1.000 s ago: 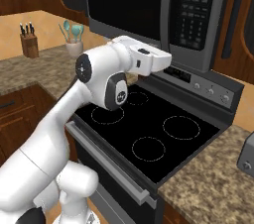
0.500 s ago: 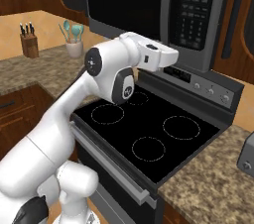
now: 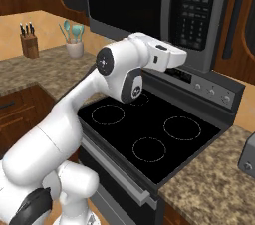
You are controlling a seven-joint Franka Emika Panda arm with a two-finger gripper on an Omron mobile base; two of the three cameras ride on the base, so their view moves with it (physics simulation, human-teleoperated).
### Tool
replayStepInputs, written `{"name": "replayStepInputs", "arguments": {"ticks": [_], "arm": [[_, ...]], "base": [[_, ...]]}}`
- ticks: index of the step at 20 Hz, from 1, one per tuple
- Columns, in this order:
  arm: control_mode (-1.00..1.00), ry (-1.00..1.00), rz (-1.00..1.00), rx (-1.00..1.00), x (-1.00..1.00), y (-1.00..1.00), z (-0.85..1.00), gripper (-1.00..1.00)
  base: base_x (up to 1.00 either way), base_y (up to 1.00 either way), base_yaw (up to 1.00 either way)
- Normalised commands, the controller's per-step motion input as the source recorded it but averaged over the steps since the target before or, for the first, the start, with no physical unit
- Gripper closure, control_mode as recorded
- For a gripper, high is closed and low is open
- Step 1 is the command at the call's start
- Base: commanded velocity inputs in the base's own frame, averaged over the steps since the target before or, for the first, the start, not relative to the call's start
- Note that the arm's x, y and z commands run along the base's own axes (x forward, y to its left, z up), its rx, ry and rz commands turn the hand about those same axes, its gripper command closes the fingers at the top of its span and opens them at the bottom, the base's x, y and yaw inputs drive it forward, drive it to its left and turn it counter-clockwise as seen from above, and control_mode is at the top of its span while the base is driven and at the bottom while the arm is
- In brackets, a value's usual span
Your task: Pick the squash from the sink and place it in the bowl. Then pick the bowl and place it in the microwave. Then close the microwave door and press the start button.
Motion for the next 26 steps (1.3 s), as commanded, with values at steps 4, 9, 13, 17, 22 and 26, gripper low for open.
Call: {"name": "replayStepInputs", "arguments": {"ticks": [4, 9, 13, 17, 22, 26], "arm": [[-1.00, 0.00, 0.00, 0.03, 0.20, -0.27, 0.00, 1.00], [-1.00, 0.00, 0.00, 0.01, 0.25, -0.19, 0.00, 1.00], [-1.00, 0.00, 0.00, 0.00, 0.20, -0.14, 0.00, 1.00], [-1.00, 0.00, 0.00, 0.00, 0.11, -0.07, -0.07, 1.00], [-1.00, 0.00, 0.00, 0.00, 0.10, -0.02, -0.05, 1.00], [-1.00, 0.00, 0.00, 0.00, 0.12, -0.02, 0.00, 1.00]], "base": [[0.00, 0.00, 0.00], [0.00, 0.00, 0.00], [0.00, 0.00, 0.00], [0.00, 0.00, 0.00], [0.00, 0.00, 0.00], [0.00, 0.00, 0.00]]}}
